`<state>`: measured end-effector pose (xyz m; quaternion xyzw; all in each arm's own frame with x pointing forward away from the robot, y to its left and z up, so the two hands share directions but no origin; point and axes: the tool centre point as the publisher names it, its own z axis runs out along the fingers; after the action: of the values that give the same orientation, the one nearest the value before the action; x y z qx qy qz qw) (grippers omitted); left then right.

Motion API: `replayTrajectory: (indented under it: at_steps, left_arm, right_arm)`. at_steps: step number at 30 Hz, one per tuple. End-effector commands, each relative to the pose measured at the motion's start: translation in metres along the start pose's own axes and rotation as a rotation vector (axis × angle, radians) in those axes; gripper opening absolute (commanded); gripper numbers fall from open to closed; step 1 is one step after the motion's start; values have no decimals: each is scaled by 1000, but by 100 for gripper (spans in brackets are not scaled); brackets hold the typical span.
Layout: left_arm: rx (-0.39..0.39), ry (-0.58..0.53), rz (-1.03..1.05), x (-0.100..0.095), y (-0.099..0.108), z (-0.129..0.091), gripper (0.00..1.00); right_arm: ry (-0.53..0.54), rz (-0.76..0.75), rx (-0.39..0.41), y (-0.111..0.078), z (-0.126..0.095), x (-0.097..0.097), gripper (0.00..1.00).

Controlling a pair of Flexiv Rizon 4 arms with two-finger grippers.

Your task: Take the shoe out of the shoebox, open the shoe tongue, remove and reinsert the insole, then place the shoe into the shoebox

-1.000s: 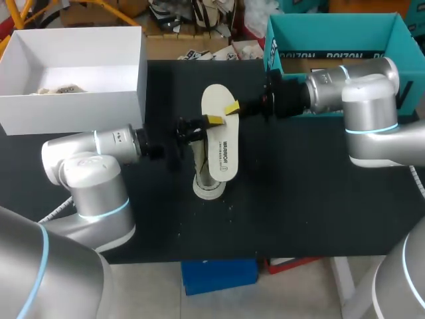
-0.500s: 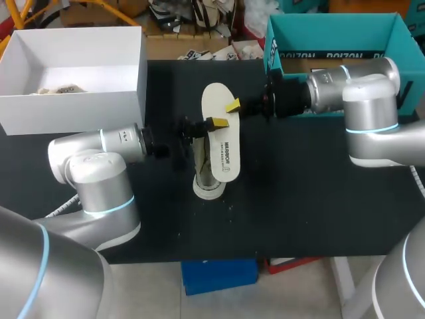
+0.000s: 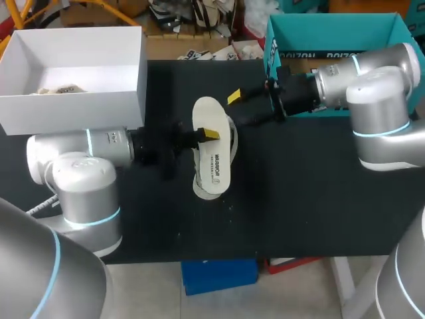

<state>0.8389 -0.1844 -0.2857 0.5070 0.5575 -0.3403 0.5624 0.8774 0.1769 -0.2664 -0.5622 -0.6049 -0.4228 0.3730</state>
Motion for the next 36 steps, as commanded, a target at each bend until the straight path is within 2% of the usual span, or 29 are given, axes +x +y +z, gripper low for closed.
replayTrajectory:
  at_steps: [1, 7, 12, 17, 25, 36]
  left_arm:
    - [30, 118, -30, -11, -15, -46, 0]
    - [91, 189, -62, -10, -37, -78, 0]
    - [137, 242, -72, 1, -58, -99, 0]
    - [151, 290, -80, 12, -72, -116, 0]
    - [169, 331, -112, 22, -85, -129, 0]
    - [211, 361, -162, 36, -105, -133, 0]
  right_arm:
    - [-241, 22, -113, -25, -17, 26, 100]
    - [-351, 54, -182, -46, -37, 39, 100]
    - [-399, 88, -259, -69, -53, 49, 100]
    - [-445, 129, -334, -93, -64, 54, 100]
    - [-482, 175, -454, -126, -76, 55, 100]
    - [-517, 155, -497, -152, -82, 56, 100]
